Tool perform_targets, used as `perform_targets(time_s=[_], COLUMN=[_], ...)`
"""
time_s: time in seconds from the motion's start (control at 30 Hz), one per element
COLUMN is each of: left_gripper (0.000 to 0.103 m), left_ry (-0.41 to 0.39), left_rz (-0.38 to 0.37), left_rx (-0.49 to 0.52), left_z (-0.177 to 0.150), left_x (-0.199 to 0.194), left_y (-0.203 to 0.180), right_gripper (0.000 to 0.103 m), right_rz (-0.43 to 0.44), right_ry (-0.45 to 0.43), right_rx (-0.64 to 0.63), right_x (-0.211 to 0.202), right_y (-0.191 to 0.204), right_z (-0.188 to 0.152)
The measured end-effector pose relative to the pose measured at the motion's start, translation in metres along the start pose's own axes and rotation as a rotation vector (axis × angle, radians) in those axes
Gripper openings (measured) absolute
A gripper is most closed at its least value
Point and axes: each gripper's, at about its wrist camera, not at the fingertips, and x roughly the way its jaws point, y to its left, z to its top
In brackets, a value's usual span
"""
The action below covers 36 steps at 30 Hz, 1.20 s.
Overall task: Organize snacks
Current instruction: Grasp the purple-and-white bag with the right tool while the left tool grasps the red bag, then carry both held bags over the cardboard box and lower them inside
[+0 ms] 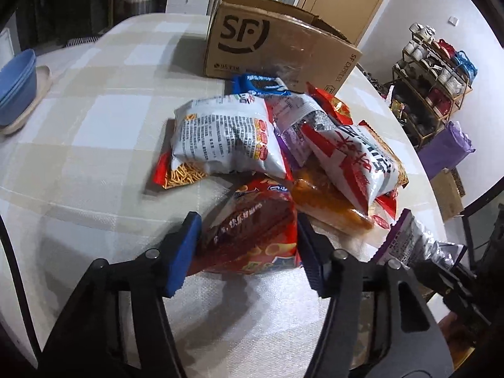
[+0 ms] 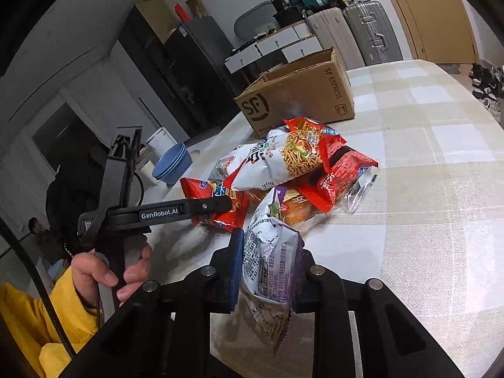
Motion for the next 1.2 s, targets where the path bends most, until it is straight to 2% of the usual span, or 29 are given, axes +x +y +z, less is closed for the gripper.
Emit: perform_targets(time_s=[0.03, 0.17, 0.37, 0.57, 0.83, 1.2], left_gripper=[0.051, 0.046, 0.043, 0.042, 0.042, 0.042], left_ry=[-0.004, -0.011, -0.017, -0.015, -0.011, -0.048], left_rz=[-0.007, -0.030, -0.052, -0.077, -0.116, -0.136], left_rx=[0.010, 0.022, 0.007, 0.001, -0.019, -0.023], left_z=[-0.001, -0.005, -0.010, -0.017, -0.022, -0.024], left_x=[-0.001, -0.004, -0.008, -0.015, -0.022, -0.044], left_y=[-0.001, 0.001, 0.009, 0.016, 0.023, 0.025], right_gripper=[0.023, 0.022, 0.021, 0.016, 0.016, 0.016], right_rz=[-0.004, -0.004, -0.011, -0.014, -0.025, 0.005], right_ry=[-0.006, -0.016, -0.019, -0.025, -0.030, -0.054], right_rx=[0.000, 0.000, 0.004, -0.001, -0.020, -0.016], right_x=[-0.001, -0.005, -0.006, -0.007, -0.007, -0.013], right_y=[0.001, 0.003, 0.005, 0.011, 0.020, 0.025], right_z=[0.000, 0.002, 0.004, 0.006, 0.008, 0.015])
